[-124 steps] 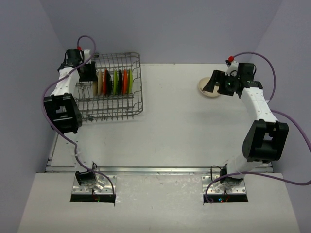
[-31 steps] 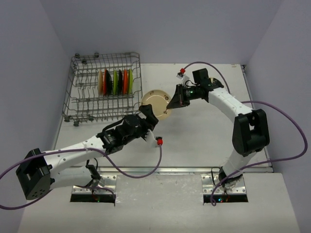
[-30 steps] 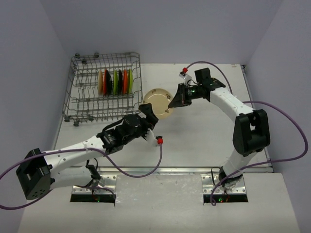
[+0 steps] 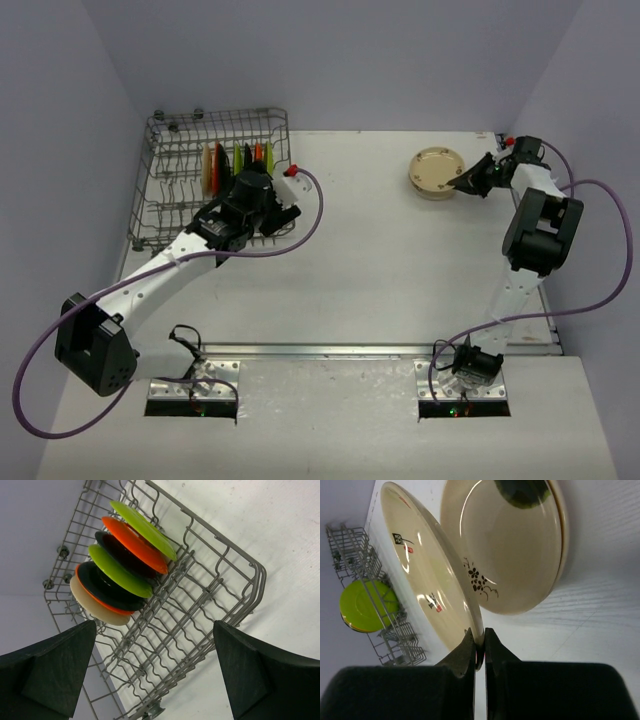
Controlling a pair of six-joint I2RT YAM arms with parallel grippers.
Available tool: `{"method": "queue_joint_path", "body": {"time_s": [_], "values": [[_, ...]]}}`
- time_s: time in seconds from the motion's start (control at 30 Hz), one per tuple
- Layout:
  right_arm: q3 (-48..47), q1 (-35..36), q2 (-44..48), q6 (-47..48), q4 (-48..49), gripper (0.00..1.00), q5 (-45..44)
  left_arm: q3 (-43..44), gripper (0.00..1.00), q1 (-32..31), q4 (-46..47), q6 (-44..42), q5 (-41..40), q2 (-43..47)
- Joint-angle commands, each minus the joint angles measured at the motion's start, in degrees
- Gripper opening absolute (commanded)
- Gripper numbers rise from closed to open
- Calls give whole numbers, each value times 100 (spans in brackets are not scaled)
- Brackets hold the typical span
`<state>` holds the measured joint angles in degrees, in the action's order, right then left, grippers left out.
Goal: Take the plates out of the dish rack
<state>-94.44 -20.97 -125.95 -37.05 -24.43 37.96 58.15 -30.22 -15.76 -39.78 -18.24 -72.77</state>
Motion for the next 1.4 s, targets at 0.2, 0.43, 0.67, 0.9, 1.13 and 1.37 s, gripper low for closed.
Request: {"method": "queue_joint_path", "body": {"time_s": [0.2, 0.43, 0.67, 0.9, 1.13, 1.37], "values": [[-741, -39, -291, 38, -289, 57, -225, -132, 100, 301, 336, 608, -259, 342], [-1182, 59, -14, 850, -1254, 85, -1210, 960, 100, 1210, -456, 1716, 370, -180], [-780, 137, 794, 1639, -1436, 98, -1855, 2799, 100, 3129, -1907, 3346, 2152, -1497], [502, 284, 1859, 2047, -881, 99, -1529, 3205, 91, 4285, -2104, 3478, 3379, -2223], [1191, 928, 2563, 2160, -592, 99, -1595, 3528, 60, 4436, -1867, 3042, 3354, -2766], [1308, 1358, 2742, 2211, -495, 99, -1754, 4081, 58, 4443, -1907, 2996, 3580, -3338]]}}
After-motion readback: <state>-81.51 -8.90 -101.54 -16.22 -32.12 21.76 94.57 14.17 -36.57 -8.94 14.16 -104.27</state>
